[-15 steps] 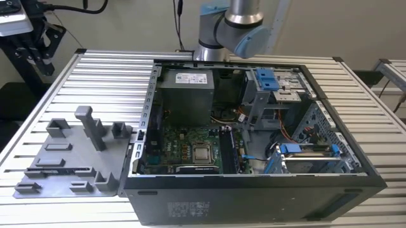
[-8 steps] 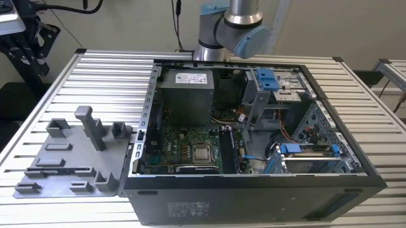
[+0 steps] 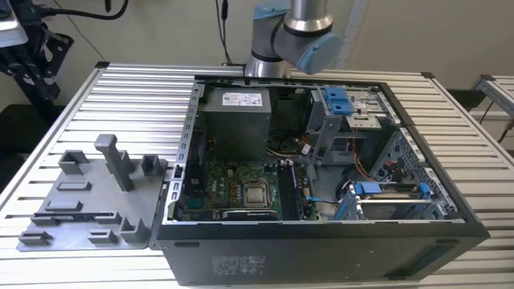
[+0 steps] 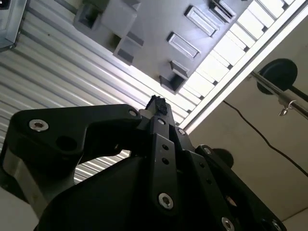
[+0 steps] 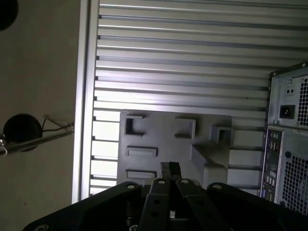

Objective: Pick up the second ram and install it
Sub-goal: 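Reach for the second ram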

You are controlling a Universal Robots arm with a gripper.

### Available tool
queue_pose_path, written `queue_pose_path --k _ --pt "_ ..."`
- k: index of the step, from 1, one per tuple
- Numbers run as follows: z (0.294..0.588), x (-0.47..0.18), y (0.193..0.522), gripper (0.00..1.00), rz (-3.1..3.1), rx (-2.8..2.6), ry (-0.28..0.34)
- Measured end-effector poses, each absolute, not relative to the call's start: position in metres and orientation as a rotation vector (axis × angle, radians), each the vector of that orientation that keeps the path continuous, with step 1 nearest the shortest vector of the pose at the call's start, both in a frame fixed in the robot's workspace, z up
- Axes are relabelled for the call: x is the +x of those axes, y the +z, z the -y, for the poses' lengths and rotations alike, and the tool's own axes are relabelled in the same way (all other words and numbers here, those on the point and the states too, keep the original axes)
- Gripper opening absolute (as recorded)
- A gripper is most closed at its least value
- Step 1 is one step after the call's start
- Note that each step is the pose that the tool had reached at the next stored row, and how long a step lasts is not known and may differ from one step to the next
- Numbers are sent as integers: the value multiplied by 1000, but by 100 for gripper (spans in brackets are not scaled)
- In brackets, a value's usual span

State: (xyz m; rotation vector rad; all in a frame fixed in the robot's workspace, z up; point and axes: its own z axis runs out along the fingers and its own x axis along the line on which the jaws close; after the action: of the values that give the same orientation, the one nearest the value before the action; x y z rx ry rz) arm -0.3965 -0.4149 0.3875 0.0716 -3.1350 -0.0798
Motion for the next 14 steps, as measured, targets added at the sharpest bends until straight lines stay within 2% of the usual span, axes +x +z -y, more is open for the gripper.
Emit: queue_pose_path --k 14 --pt "463 -397 386 11 3135 72 -80"
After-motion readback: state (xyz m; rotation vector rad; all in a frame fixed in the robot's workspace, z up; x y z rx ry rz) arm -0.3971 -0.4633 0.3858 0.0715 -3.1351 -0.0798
